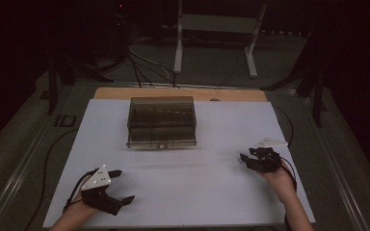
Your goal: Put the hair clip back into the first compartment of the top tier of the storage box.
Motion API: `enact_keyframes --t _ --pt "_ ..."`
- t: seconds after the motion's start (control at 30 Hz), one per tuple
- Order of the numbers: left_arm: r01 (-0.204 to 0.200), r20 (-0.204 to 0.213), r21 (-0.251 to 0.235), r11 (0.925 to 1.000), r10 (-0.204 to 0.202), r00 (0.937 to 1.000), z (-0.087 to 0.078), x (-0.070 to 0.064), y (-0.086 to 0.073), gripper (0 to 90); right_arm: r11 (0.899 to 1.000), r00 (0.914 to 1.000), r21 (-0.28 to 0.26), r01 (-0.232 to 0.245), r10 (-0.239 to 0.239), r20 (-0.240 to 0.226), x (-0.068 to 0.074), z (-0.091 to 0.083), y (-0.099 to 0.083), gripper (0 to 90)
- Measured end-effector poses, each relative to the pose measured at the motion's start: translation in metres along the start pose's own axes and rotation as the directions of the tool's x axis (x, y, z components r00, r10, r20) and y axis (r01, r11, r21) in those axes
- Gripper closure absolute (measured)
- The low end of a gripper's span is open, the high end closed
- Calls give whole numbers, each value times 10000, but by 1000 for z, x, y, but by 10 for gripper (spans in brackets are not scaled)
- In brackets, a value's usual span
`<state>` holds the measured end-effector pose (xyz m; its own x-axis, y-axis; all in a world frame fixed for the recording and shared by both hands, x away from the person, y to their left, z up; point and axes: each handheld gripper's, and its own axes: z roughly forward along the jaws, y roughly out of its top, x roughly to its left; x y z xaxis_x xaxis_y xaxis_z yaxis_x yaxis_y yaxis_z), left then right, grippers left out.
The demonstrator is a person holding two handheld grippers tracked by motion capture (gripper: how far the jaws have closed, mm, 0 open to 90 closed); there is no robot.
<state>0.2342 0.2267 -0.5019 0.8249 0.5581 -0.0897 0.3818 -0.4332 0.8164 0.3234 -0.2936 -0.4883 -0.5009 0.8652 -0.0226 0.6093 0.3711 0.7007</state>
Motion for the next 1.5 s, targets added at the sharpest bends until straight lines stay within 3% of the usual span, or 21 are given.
enact_keyframes --t 0.27,0.53,0.8,1.03,1.43,1.5 --pt "-32 2 60 10000 32 10000 1 0 0 3 9980 9998 635 19 -32 211 -4 18 -7 552" --pt "-60 -8 91 9999 60 10000 1 0 0 3 9969 9999 776 85 -92 84 -2 26 -8 617" --pt "-21 6 133 9999 21 10000 2 0 -1 3 9955 9999 937 -126 135 -88 0 27 -8 701" --pt "-30 12 135 9999 30 10000 2 0 -1 3 9937 9997 1099 225 -224 -21 6 27 -5 792" --pt "-48 -21 131 9999 49 10000 2 1 -1 3 9917 9980 1125 624 -609 -168 13 25 -4 811" --pt "-46 -28 126 9999 47 10000 1 1 -1 3 9944 9985 934 503 -479 -276 12 23 -3 867"
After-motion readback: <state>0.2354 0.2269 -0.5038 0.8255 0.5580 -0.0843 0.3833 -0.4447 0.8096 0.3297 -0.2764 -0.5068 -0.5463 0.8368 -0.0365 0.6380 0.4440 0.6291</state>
